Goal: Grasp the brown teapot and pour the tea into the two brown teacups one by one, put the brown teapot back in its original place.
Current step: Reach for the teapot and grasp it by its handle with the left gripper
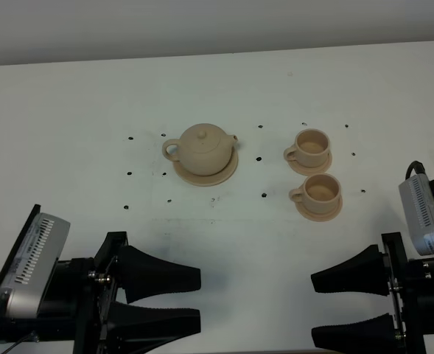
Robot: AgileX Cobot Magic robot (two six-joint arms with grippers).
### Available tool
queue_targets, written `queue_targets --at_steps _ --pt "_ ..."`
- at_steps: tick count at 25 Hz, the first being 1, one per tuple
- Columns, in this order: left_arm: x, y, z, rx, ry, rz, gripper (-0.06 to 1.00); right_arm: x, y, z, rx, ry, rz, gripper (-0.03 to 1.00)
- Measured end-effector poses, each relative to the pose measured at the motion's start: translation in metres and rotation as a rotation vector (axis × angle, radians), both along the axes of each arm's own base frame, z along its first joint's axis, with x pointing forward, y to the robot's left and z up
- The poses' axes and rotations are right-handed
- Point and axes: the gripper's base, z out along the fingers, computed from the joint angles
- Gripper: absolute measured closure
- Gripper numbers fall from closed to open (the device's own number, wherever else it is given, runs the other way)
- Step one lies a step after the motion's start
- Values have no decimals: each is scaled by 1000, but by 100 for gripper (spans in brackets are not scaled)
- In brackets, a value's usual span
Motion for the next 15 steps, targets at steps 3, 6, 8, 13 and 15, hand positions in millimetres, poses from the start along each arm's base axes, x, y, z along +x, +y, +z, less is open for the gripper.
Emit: queue_targets --at_steps 3,6,8,13,15 --pt "0 0 0 0 0 0 47 0 0 0 1 1 -2 39" --pt "0 0 0 0 0 0 47 0 0 0 6 2 -9 39" --pt "0 0 0 0 0 0 47 1 0 1 8 2 -11 39" --pt "0 0 0 0 0 0 47 1 0 1 10 2 -13 39" --pt "0 0 0 0 0 0 47 1 0 1 11 3 -15 39"
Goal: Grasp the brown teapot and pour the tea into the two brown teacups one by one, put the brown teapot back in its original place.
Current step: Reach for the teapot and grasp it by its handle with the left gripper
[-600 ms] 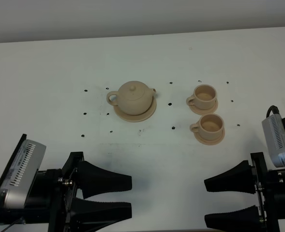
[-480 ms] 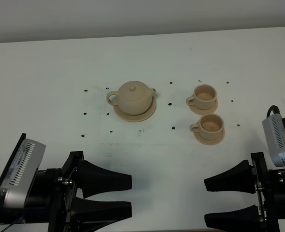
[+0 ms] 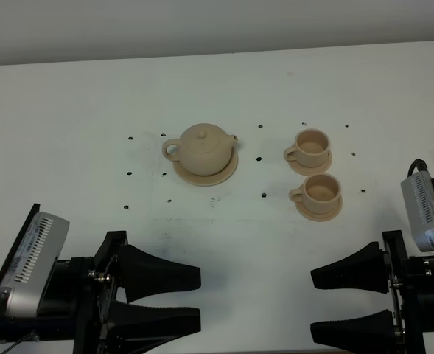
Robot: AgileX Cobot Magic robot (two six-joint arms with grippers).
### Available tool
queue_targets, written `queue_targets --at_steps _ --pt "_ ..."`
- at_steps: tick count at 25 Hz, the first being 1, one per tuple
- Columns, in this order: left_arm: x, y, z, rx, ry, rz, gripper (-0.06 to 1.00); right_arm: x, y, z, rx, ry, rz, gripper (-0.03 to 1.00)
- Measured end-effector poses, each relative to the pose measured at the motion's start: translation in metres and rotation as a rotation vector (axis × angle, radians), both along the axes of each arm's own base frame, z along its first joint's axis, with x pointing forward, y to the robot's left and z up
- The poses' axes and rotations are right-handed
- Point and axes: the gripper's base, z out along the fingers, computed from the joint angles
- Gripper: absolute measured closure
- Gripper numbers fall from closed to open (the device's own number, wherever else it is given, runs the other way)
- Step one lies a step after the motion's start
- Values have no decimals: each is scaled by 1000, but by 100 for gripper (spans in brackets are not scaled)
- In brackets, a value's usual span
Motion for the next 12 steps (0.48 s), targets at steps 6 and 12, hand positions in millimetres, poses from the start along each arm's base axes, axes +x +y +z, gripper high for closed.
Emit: queue_targets --at_steps 6,12 --pt "7 -2 8 -15 0 7 47 4 0 3 30 0 -39 39" --pt "29 -7 45 -4 -34 31 47 15 2 15 39 60 -53 39"
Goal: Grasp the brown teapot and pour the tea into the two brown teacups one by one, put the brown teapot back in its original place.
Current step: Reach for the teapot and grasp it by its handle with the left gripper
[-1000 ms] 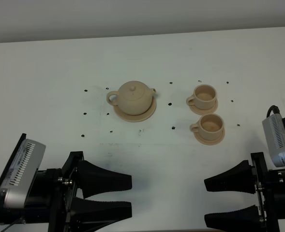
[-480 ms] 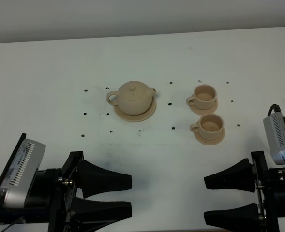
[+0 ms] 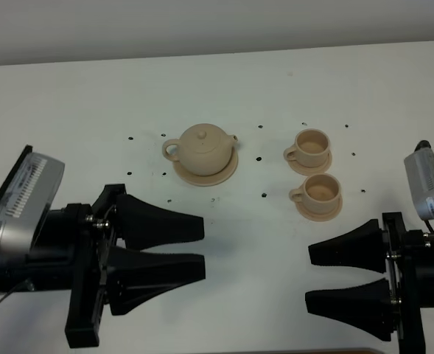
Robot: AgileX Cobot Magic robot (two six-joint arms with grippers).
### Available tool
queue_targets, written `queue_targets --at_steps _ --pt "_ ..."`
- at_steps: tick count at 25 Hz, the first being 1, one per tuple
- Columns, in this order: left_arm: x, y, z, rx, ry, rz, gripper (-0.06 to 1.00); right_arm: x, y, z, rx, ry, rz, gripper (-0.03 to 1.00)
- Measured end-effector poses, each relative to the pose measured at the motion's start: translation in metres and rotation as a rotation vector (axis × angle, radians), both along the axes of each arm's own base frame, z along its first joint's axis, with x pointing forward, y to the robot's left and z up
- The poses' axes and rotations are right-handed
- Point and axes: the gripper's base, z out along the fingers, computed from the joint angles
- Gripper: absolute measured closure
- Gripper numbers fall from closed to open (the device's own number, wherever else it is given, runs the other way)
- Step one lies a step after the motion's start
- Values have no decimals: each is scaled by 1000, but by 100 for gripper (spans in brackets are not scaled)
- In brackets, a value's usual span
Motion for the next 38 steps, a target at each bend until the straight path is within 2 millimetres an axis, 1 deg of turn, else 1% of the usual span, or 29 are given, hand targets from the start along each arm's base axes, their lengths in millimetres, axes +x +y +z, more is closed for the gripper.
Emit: queue_targets --at_steps 6,10,17,22,25,29,34,38 --pt "15 3 39 113 -77 105 47 9 1 11 -18 107 2 39" --pt "17 7 57 175 -108 162 47 14 1 16 -51 158 10 39" --pt "21 13 70 261 -122 227 47 27 -1 27 -180 265 -29 39" --pt "30 19 77 332 -86 333 47 28 -7 42 -285 302 -108 39" --pt "34 23 82 354 -56 400 47 25 -13 51 -357 306 -172 40" --pt "39 26 91 352 -12 478 47 14 -23 62 -440 305 -280 42" --pt "45 29 100 362 42 554 47 -9 -36 74 -523 289 -391 44" --pt "57 31 103 400 87 610 47 -31 -48 84 -574 262 -500 44"
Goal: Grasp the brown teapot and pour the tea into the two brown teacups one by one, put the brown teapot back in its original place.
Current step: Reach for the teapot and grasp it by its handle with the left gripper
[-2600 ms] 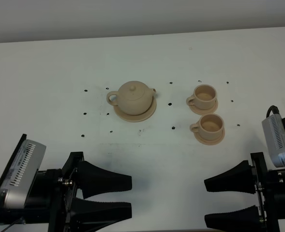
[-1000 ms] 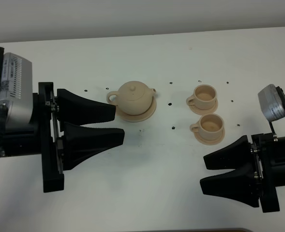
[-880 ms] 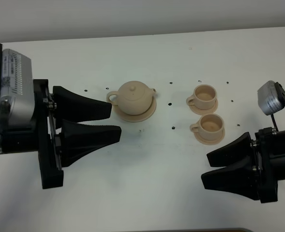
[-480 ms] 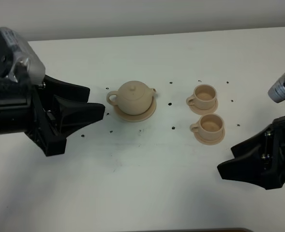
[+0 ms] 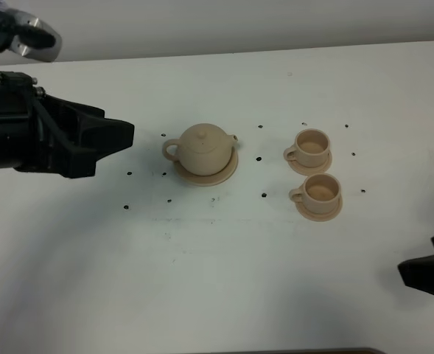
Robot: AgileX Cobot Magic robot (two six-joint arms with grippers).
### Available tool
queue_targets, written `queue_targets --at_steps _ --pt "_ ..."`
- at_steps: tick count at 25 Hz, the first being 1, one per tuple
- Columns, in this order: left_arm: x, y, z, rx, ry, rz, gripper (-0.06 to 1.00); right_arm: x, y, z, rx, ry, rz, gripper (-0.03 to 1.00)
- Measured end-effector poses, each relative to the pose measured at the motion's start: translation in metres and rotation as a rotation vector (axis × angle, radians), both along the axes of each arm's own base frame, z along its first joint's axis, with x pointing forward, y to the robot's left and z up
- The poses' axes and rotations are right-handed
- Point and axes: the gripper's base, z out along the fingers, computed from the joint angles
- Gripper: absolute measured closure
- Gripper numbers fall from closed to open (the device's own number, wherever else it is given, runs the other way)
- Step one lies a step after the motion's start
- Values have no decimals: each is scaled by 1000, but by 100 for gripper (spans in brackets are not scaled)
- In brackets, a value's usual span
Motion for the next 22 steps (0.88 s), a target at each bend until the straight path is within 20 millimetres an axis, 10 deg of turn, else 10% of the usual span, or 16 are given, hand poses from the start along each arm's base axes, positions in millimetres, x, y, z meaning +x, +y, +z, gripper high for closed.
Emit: queue_targets --at_steps 22 --pt "89 -20 -22 100 253 65 47 -96 -50 -14 -224 -206 -359 44"
